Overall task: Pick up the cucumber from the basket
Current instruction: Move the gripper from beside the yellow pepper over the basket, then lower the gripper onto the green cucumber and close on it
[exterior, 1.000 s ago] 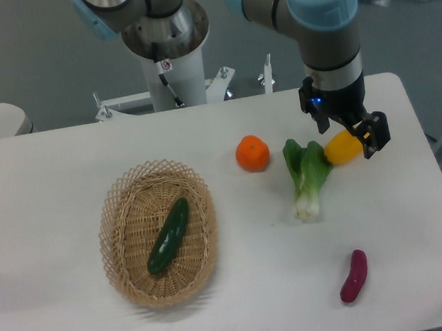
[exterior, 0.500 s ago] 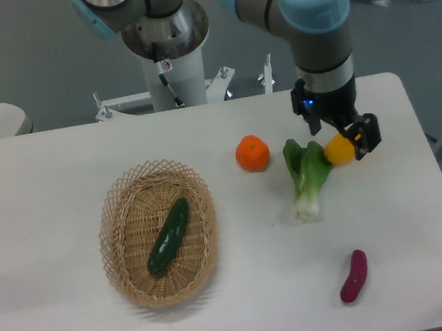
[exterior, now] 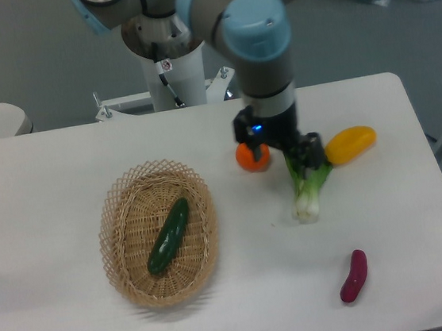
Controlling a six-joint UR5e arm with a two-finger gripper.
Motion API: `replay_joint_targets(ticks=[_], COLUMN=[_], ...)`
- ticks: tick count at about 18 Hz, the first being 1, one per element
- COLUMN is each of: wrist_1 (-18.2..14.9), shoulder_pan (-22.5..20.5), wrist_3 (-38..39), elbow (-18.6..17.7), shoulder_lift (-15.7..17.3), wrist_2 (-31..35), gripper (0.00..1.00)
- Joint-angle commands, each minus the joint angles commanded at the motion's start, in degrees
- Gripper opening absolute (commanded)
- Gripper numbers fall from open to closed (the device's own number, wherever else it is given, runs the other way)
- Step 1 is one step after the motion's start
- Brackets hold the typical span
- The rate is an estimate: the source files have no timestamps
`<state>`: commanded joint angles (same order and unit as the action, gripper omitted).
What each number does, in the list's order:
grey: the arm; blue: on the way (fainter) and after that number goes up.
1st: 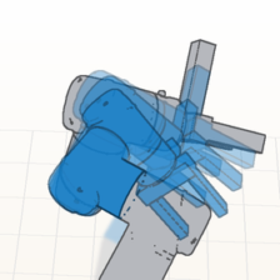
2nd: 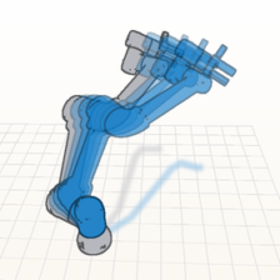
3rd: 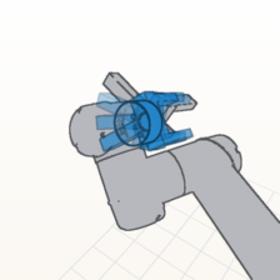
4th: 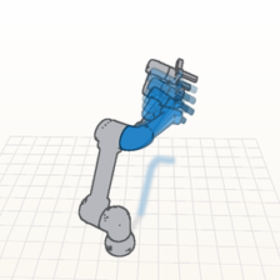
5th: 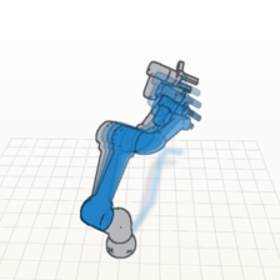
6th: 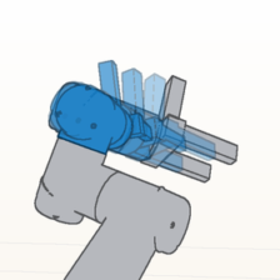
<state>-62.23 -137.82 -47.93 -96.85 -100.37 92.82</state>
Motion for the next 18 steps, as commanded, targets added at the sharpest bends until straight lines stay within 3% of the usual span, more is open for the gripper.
replay_joint_targets(ticks=[7,11,18], wrist_1=[0.2,4.3,7.6], shoulder_pan=[7.5,10.4,12.2], wrist_3=[11.0,11.7,11.0], elbow=[-2.9,-3.7,-4.8], shoulder_lift=[-2.4,-6.1,-11.4], wrist_2=[-1.2,-1.2,-2.3], gripper=[1.0,1.0,1.0])
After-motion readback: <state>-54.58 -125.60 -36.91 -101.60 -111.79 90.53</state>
